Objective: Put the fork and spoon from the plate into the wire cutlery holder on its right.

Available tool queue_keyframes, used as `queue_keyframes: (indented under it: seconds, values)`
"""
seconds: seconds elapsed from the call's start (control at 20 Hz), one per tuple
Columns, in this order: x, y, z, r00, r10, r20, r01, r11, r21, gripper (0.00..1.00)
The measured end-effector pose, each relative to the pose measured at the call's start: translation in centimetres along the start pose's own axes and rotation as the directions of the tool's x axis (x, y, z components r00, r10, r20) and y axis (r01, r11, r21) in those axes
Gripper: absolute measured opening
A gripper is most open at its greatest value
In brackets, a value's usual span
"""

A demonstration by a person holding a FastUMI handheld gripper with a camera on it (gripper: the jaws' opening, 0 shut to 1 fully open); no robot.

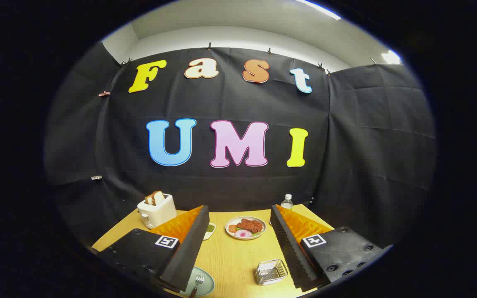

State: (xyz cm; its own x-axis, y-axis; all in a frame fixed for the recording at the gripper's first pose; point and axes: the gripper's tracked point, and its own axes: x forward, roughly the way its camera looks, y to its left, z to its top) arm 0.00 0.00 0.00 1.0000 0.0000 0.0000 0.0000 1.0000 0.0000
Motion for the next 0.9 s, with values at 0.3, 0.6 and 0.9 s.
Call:
queue_keyframes:
  seconds: [0.3,0.6,0.9]
  values:
    - [0.3,-0.7,0.7,0.999,-0.039,0.025,0.039,0.999,0.018,0.92]
    - [0.6,-1.5,0.8,0.997,-0.065,0.031,0.064,0.997,0.042,0.92]
    - [0.6,-0.6,0.1,0.999,-0.038,0.018,0.038,0.999,0.010,0.93]
